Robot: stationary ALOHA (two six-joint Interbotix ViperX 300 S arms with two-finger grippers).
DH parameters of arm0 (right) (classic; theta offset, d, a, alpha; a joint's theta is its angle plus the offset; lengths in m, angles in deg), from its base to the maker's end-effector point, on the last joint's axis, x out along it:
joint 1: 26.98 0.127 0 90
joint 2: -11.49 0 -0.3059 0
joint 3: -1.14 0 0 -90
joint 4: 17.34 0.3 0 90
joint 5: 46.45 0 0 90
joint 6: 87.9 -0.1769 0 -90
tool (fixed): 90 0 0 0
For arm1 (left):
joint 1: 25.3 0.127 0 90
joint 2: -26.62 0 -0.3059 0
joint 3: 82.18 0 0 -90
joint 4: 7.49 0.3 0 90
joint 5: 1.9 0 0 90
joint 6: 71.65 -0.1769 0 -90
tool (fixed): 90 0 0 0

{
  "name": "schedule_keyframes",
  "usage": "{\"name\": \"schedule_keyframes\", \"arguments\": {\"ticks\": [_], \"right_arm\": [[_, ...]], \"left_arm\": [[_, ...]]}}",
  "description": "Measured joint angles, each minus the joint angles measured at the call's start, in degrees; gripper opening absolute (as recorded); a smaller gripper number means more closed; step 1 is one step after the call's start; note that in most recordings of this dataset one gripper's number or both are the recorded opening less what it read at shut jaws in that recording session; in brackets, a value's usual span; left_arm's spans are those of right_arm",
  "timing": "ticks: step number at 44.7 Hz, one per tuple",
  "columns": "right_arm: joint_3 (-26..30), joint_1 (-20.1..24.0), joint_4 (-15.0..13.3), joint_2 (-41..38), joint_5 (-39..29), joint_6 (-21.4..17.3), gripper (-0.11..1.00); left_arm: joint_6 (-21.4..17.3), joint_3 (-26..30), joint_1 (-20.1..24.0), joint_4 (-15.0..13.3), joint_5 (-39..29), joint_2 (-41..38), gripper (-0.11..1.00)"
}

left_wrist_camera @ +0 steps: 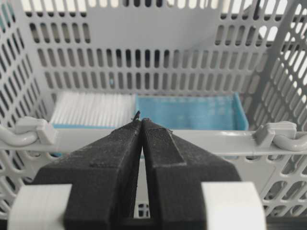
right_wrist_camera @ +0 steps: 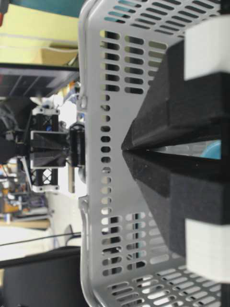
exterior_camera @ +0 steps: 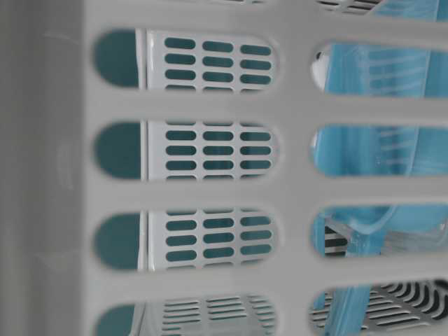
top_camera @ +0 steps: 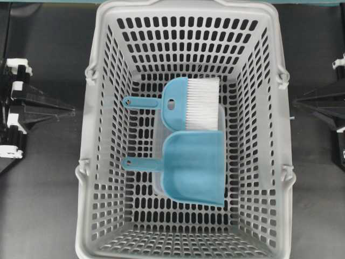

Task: Pick up the dustpan from the shopping basket with the left arm.
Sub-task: 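Move the left gripper over the basket toward the teal dustpan handle, then lower the left gripper and close it on the teal dustpan handle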

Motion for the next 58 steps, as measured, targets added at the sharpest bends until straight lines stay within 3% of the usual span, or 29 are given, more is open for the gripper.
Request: {"name": "schedule_keyframes", "arguments": {"ticks": [4, 14, 29, 42, 50, 53, 58], "right_arm": [[0.00, 0.09, 0.09, 0.09, 0.00, -0.18, 0.00], [-0.09, 1.23, 0.26, 0.53, -1.23, -0.35, 0.00], [-0.09, 1.32, 0.35, 0.97, -1.49, -0.35, 0.00], [-0.18, 1.67, 0.26, 1.14, -1.58, -1.93, 0.00], [-0.44, 1.67, 0.35, 1.14, -2.11, -2.20, 0.00], [-0.53, 1.76, 0.35, 1.14, -2.20, -2.20, 0.00], [-0.53, 1.76, 0.35, 1.23, -2.20, -2.20, 0.00]], "left_arm": [[1.32, 2.02, -0.09, 1.05, -3.69, -0.09, 0.00], [1.93, 16.17, -0.26, 2.11, -25.93, -2.02, 0.00], [2.02, 43.24, -0.97, 2.20, -55.81, -17.49, 0.00], [1.23, 59.94, -3.08, 2.20, -70.05, -35.07, 0.00], [1.14, 65.92, -4.04, 2.20, -76.73, -44.91, 0.01], [1.14, 67.15, -4.31, 2.20, -78.13, -47.55, 0.08], [1.14, 67.50, -4.83, 2.11, -79.01, -51.59, 0.36]]}}
